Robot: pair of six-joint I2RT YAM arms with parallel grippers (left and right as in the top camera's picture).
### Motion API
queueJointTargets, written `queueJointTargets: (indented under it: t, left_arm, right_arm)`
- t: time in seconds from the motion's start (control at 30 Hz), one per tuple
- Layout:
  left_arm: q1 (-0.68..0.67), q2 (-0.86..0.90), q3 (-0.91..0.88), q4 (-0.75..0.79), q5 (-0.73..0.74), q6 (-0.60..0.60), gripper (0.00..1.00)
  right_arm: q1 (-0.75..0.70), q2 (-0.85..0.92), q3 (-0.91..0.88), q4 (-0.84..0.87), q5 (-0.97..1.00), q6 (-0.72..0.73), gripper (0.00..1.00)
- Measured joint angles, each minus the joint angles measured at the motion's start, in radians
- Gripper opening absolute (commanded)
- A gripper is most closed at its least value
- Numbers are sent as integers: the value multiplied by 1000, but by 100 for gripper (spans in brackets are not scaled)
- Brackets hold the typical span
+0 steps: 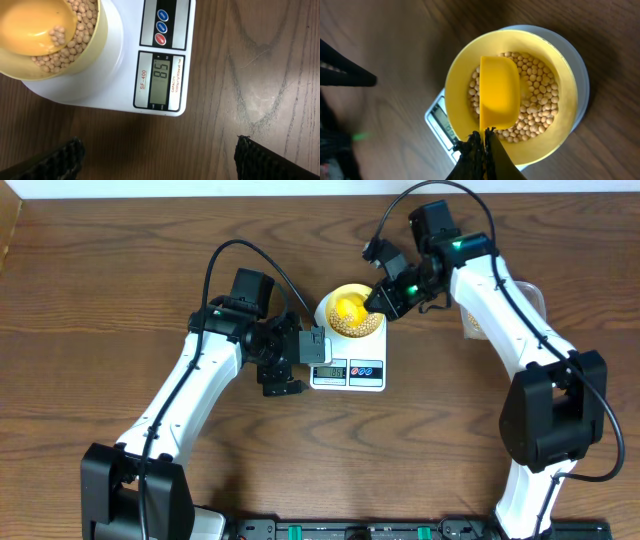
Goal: Scoop item into bowl and weigh 50g on scale
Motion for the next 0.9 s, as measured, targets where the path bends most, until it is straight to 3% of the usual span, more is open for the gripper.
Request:
queueJointTargets:
  t: [0.47, 0.9]
  left_arm:
    - [0, 0, 0, 0, 0, 0, 98]
    - [0, 0, 0, 0, 0, 0, 98]
  right_arm:
    - [-142, 0, 0, -2, -358, 64, 1]
    - [-213, -5, 0, -34, -470, 61, 1]
